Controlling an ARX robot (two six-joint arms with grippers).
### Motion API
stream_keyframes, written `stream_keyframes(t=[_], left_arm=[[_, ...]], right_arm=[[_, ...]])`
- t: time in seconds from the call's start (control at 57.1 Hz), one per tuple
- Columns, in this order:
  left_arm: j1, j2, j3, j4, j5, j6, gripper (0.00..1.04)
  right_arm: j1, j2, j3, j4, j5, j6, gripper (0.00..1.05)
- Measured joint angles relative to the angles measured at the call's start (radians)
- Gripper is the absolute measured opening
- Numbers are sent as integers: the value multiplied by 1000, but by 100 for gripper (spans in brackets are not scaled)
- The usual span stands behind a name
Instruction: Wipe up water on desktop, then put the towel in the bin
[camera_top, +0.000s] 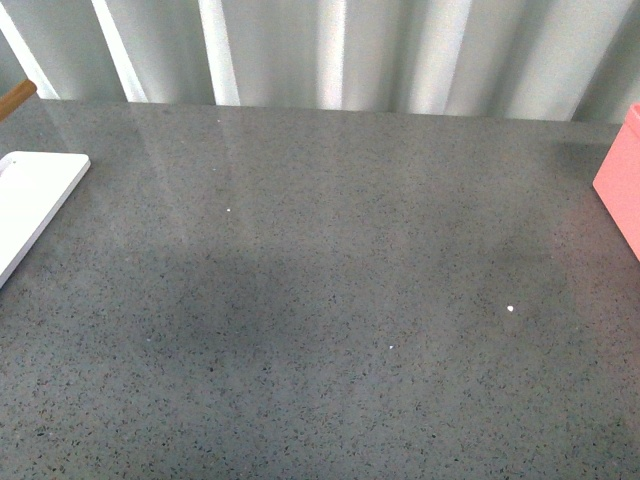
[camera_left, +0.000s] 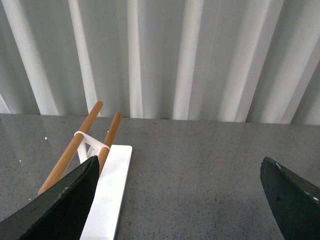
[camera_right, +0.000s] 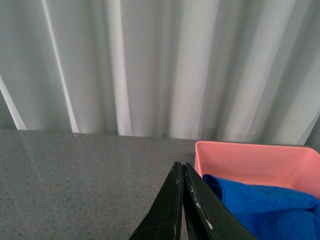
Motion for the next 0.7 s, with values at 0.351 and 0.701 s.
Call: stream_keyframes(t=[0.351,0.701], left_arm=[[0,0,0,0,0,0,98],[0,-1,0,0,0,0,98]], right_arm=[[0,-194,-98,-76,5,8,3],[0,-412,-102,-278,8,13,3]])
